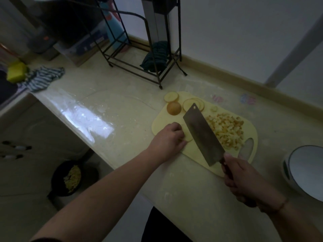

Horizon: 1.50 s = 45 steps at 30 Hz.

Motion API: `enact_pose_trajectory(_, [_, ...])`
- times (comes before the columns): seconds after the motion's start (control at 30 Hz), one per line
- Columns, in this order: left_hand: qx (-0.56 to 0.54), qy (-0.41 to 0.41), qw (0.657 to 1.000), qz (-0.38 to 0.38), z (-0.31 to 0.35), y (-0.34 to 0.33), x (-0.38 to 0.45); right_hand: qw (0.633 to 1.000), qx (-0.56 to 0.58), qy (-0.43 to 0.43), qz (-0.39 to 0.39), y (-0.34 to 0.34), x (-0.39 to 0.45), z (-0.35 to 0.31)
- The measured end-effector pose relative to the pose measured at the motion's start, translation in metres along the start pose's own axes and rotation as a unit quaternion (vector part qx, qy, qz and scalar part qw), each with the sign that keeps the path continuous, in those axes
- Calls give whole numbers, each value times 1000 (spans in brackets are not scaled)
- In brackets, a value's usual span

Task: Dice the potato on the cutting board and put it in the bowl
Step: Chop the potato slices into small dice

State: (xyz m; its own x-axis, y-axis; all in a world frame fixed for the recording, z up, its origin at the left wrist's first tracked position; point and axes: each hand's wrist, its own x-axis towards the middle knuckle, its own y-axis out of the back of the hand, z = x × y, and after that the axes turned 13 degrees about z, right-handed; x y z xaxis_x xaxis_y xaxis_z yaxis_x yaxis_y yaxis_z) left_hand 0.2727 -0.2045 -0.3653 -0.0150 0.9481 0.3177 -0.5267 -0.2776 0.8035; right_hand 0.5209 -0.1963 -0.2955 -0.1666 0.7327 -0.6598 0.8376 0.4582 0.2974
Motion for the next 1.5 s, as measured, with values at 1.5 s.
enact_pose_trajectory(1.5, [53,-68,996,-13,2,-1,4,960,-170,202,91,-19,-1,-4])
